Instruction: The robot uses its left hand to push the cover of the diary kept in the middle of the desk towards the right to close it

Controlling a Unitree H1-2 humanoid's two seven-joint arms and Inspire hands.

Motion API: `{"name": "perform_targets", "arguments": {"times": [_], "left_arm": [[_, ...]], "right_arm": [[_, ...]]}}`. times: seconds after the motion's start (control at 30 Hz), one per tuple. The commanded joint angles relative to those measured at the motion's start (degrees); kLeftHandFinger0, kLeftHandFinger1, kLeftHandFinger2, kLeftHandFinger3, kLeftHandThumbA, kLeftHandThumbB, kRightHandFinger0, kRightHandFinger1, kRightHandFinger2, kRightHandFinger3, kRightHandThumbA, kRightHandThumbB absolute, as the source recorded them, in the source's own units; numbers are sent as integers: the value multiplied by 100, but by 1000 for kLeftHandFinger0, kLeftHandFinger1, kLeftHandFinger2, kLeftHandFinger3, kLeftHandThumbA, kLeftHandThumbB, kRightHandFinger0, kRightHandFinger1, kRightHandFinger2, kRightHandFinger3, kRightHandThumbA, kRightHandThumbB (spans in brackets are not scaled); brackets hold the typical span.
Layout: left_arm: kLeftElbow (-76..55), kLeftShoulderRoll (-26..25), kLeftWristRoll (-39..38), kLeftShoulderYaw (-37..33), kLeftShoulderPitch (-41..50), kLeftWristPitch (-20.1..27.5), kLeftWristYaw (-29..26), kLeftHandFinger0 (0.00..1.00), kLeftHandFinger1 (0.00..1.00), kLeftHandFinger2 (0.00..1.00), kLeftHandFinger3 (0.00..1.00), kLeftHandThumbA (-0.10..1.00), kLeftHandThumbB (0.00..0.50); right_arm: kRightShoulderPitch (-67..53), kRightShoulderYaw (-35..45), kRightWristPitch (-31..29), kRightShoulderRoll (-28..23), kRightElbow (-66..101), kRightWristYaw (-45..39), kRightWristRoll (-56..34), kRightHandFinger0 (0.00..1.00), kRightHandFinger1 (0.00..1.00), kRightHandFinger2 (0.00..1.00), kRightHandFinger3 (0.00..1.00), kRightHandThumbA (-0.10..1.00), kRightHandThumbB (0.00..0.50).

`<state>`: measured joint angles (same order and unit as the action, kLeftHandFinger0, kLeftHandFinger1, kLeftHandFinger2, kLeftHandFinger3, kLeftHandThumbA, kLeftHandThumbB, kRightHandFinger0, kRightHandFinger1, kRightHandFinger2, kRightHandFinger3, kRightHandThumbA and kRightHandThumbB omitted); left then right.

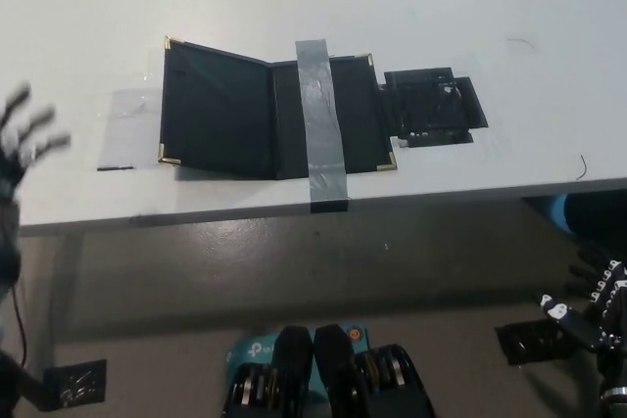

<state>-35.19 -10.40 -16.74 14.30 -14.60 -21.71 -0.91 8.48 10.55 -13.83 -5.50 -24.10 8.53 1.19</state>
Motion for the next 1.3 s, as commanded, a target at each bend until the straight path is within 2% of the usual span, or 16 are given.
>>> {"name": "perform_targets", "arguments": {"times": [0.0, 0.03, 0.07, 0.13, 0.2, 0.27, 0.37, 0.4, 0.6, 0.63, 0.67, 0.77, 1.0, 1.17, 1.23, 1.27], "left_arm": [[-288, -247, -1177, -385, -687, -522, -882, 863, 922, 1000, 1000, 1000, 119], [-294, -292, -1233, -426, -688, -522, -957, 865, 924, 1000, 1000, 1000, 119], [-222, -372, -1241, -524, -805, -522, -1024, 869, 941, 1000, 1000, 1000, 154], [42, -425, -1253, -607, -1008, -522, -1089, 868, 948, 1000, 1000, 1000, 173], [329, -422, -1330, -651, -1106, -522, -1249, 880, 971, 1000, 1000, 1000, 159], [764, -358, -1231, -683, -1162, -522, -1413, 913, 989, 1000, 1000, 1000, 106], [914, -368, -1258, -702, -1168, -522, -1461, 928, 1000, 1000, 1000, 1000, 102], [1352, -292, -1123, -606, -1195, -522, -1413, 994, 1000, 1000, 1000, 1000, 90], [2517, -131, -960, -130, -1345, -514, -1306, 1000, 1000, 1000, 1000, 1000, 108], [2717, -144, -912, -80, -1366, -402, -1283, 1000, 1000, 1000, 1000, 1000, 93], [2947, -198, -854, 15, -1373, -286, -1240, 1000, 1000, 1000, 1000, 1000, 114], [3330, -288, -716, 130, -1424, -163, -1207, 1000, 1000, 1000, 1000, 1000, 124], [3958, -317, -439, 292, -1612, 37, -1249, 1000, 1000, 1000, 1000, 1000, 96], [4160, -149, -398, 345, -1727, -23, -1326, 1000, 1000, 1000, 1000, 1000, 146], [4147, -82, -372, 341, -1704, -24, -1296, 1000, 1000, 1000, 1000, 1000, 136], [4222, 72, -309, 214, -1761, 10, -1269, 1000, 1000, 1000, 1000, 1000, 173]], "right_arm": [[84, 59, -134, -20, 174, 6, -159, 585, 722, 798, 864, 1000, 443], [84, 59, -134, -20, 174, 6, -160, 585, 722, 798, 864, 1000, 443], [72, 54, -46, -20, 226, 10, -147, 587, 723, 801, 868, 1000, 452], [62, 39, -75, -13, 211, 36, -104, 577, 721, 803, 869, 1000, 459], [77, 37, -66, -20, 192, 39, -96, 569, 715, 798, 859, 1000, 466], [78, 49, -32, 3, 213, 46, -122, 551, 699, 781, 838, 1000, 455], [80, 33, -48, -13, 207, 36, -101, 544, 695, 777, 831, 1000, 444], [74, 34, 5, -10, 233, 12, -129, 543, 691, 776, 824, 1000, 445], [72, 25, -18, -22, 218, -20, -147, 540, 695, 771, 810, 1000, 437], [76, 25, -33, -26, 200, -10, -132, 536, 692, 765, 803, 1000, 447], [65, -5, -68, -15, 177, 11, -70, 530, 681, 749, 791, 1000, 434], [47, -17, -64, -17, 196, 27, -35, 516, 673, 735, 771, 1000, 422], [119, 9, -46, -4, 184, 14, -113, 513, 664, 709, 747, 1000, 429], [138, 5, 22, -40, 227, -1, -101, 520, 671, 719, 751, 1000, 439], [129, 0, 63, -39, 259, 8, -80, 518, 672, 716, 750, 1000, 445], [133, -2, -9, -40, 244, 2, -84, 511, 666, 711, 746, 1000, 431]]}}
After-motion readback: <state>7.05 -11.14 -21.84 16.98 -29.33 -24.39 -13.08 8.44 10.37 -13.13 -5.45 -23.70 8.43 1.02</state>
